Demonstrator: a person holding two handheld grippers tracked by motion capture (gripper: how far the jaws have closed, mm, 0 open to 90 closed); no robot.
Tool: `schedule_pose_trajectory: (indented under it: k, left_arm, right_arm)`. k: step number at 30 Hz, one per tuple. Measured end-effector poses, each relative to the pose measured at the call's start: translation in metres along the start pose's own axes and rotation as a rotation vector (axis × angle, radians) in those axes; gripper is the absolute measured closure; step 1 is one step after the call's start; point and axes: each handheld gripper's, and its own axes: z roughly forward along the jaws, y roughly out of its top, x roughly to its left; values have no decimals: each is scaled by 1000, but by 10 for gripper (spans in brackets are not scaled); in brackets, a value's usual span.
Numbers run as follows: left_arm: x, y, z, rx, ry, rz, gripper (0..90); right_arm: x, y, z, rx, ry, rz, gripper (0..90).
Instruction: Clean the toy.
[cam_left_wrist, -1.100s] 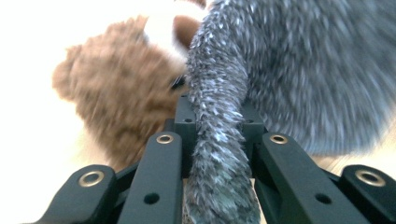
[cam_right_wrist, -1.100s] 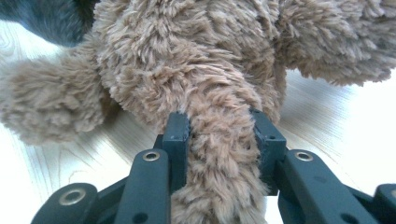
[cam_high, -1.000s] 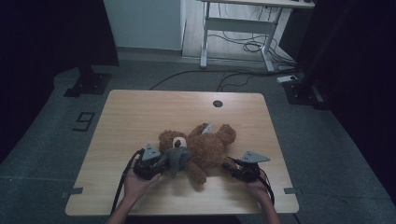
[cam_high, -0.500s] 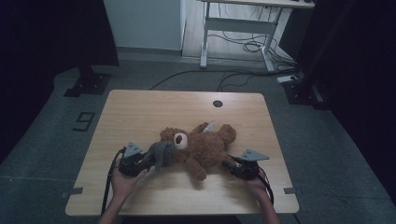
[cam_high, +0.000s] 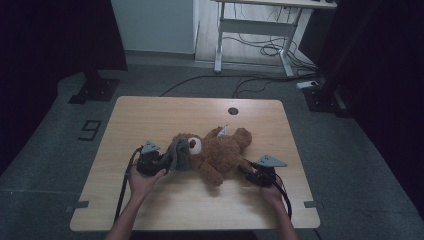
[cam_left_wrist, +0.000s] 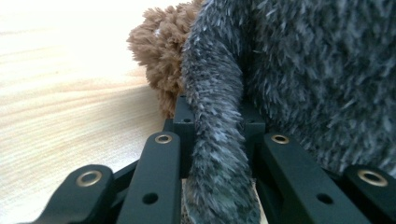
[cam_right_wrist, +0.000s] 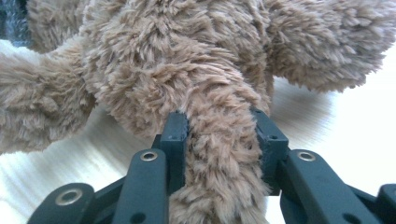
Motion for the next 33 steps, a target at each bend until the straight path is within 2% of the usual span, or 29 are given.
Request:
schedule_pose_trajectory:
  k: [5, 9, 12, 17, 23, 25, 30, 33]
  left_arm:
    - [-4, -1, -8, -17, 19, 23, 753]
    - [-9, -3, -26, -48, 30, 57, 753]
    - [-11, -6, -41, -59, 52, 84, 752]
    - [-8, -14, -65, -77, 94, 106, 752]
    - [3, -27, -89, -84, 134, 95, 751]
    - [5, -32, -95, -85, 155, 105, 749]
    - [12, -49, -106, -61, 190, 110, 747]
    - [21, -60, -112, -37, 216, 98, 745]
  right_arm:
    - [1, 1, -6, -37, -7, 4, 531]
    - [0, 4, -16, -98, -3, 31, 470]
    - [2, 7, -24, -127, -1, 24, 431]
    - [4, 6, -30, -117, -9, 22, 384]
    - [1, 2, -35, -113, -10, 38, 363]
    - [1, 1, -35, -111, -11, 39, 361]
    - [-1, -1, -37, -104, -18, 47, 355]
    - [-1, -2, -37, -102, -18, 47, 355]
